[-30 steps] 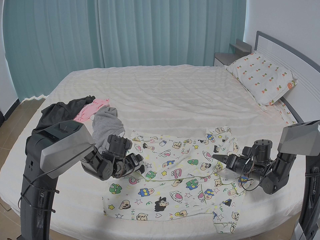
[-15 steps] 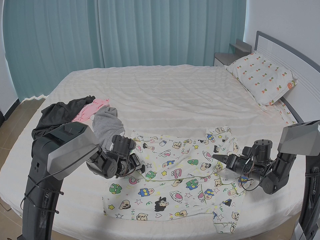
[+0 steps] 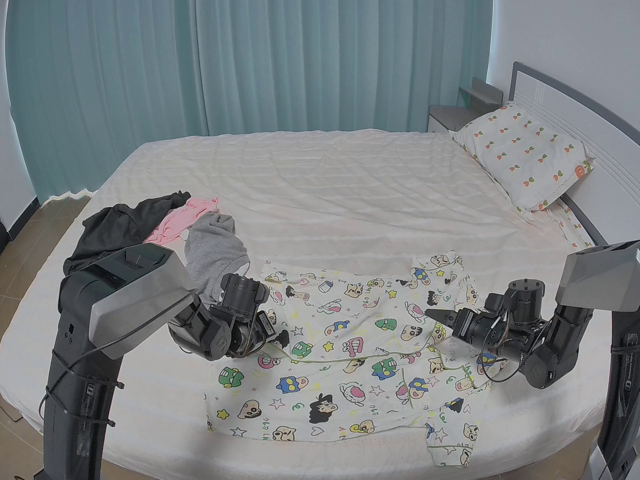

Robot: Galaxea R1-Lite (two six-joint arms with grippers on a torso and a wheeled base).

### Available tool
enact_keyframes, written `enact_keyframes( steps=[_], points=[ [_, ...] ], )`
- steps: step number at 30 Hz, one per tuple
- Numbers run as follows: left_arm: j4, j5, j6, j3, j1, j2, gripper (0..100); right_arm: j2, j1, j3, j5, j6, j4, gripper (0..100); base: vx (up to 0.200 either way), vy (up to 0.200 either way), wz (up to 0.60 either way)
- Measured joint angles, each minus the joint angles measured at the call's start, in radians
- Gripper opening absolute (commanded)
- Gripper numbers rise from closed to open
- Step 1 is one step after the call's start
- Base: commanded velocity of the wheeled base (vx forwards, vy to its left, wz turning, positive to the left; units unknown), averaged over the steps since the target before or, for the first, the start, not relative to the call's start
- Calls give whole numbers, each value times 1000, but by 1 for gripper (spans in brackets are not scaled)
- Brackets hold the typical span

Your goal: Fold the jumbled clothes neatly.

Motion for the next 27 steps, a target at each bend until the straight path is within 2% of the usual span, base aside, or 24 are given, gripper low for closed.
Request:
enact_keyframes(
  steps=[14,23,24,27],
  points=[
    [-7,41,-4,146,1,-63,0,-7,0,19,-3,-2,0,100,0,0,0],
    [-12,65,-42,175,8,-71,0,-8,3,34,-29,-8,-36,100,0,0,0],
    [-13,64,-43,176,8,-72,100,-8,3,38,-29,-8,-41,100,0,0,0],
    [-12,62,-44,177,8,-76,100,-9,3,44,-29,-8,-43,100,0,0,0]
  ],
)
